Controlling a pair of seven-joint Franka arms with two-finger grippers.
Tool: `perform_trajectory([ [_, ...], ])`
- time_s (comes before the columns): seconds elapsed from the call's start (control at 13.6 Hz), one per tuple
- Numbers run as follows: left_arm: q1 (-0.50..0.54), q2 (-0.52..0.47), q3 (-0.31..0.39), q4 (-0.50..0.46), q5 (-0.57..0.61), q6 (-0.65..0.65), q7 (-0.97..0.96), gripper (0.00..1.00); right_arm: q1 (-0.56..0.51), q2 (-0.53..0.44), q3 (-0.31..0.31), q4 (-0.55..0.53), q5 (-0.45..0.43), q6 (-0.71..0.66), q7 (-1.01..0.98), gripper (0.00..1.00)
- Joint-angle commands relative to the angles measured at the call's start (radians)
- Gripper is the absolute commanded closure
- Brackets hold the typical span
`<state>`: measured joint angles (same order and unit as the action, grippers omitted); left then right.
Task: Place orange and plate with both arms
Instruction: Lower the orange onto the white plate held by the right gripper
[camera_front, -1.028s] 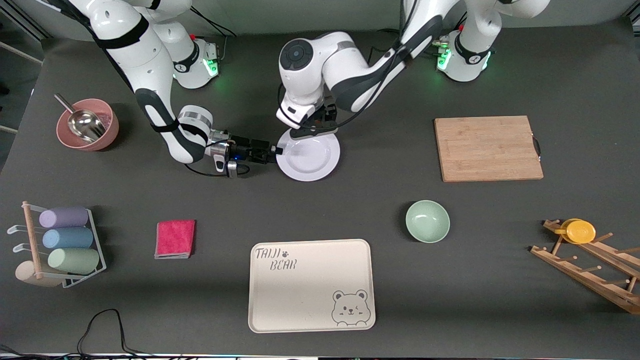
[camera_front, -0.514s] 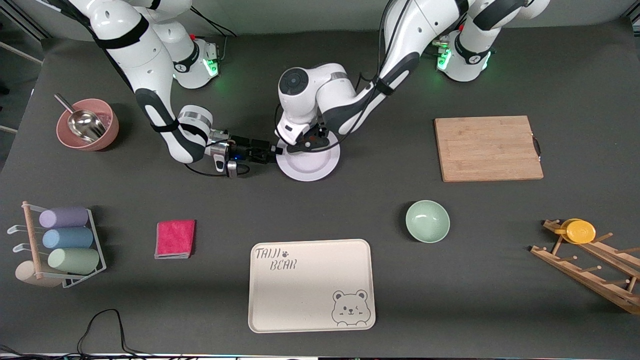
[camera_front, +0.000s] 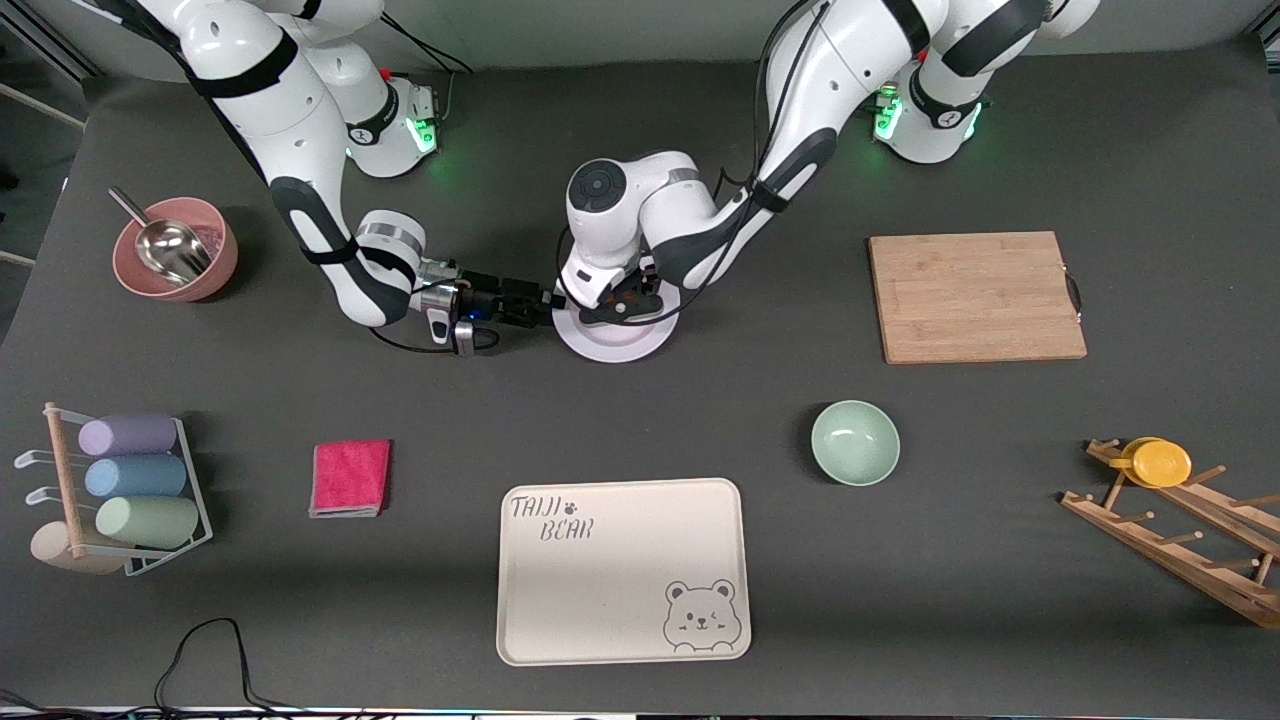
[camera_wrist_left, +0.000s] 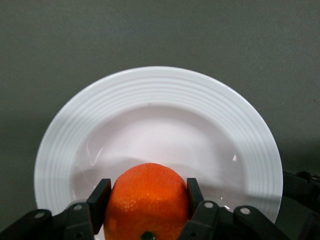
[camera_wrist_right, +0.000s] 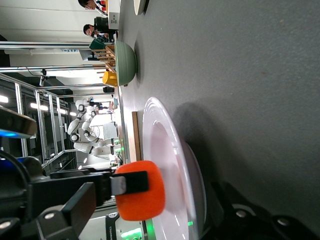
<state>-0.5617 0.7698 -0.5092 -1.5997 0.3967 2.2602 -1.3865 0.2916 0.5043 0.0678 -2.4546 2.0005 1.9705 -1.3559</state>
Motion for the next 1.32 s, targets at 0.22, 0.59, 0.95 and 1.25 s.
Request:
perform_trajectory([
  [0.22,-0.043,0.029,0.017,0.023,0.019,0.01,-0.005,0.13,0.014,0.025,0.001,-0.017,0.023,0.008,-0.054,0.0],
  [0.59,-0.024,-0.042,0.006,0.024,-0.005,-0.126,0.056,0.0,0.02,0.036,0.0,-0.015,0.023,-0.013,-0.055,0.0],
  [0.95,0.17,-0.32,-0.087,0.026,-0.201,-0.425,0.271,0.0,0.02,0.039,0.0,-0.015,0.024,-0.015,-0.057,0.0],
  [1.25,0.375,-0.559,-0.083,0.029,-0.346,-0.623,0.479,0.0,0.032,0.069,0.001,-0.003,0.064,-0.027,-0.11,0.1],
])
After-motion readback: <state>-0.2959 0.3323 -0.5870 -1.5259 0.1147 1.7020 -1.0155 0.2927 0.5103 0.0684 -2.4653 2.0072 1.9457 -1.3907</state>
